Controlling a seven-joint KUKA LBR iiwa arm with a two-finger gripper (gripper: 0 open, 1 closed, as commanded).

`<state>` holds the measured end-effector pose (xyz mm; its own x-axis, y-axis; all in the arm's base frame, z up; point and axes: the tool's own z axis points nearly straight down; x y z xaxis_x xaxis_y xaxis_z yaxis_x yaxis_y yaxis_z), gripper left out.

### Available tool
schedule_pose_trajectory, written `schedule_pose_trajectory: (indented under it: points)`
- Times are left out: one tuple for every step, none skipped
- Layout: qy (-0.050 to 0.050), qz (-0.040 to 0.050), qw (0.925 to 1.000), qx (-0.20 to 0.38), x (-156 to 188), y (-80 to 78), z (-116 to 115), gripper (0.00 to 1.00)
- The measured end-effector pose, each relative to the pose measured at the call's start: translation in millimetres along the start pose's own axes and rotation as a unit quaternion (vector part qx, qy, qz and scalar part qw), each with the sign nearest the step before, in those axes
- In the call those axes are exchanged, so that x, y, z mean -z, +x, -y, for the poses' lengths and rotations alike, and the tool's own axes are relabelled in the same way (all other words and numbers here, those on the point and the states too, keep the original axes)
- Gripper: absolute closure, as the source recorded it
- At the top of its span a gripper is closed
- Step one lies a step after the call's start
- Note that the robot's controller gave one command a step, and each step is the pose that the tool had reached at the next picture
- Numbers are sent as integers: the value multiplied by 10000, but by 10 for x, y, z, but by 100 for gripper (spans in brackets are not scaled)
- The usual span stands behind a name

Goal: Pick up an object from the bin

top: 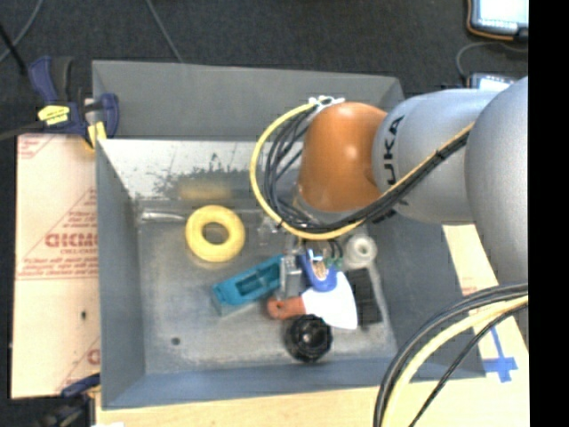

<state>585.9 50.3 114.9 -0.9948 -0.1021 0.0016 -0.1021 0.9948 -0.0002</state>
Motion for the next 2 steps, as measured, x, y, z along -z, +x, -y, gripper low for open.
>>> schedule_pose_trajectory:
  points:
    - [11, 41, 9997, 261, 100, 60, -183, 0]
    - [8, 38, 9992, 405, -319, 71, -302, 0]
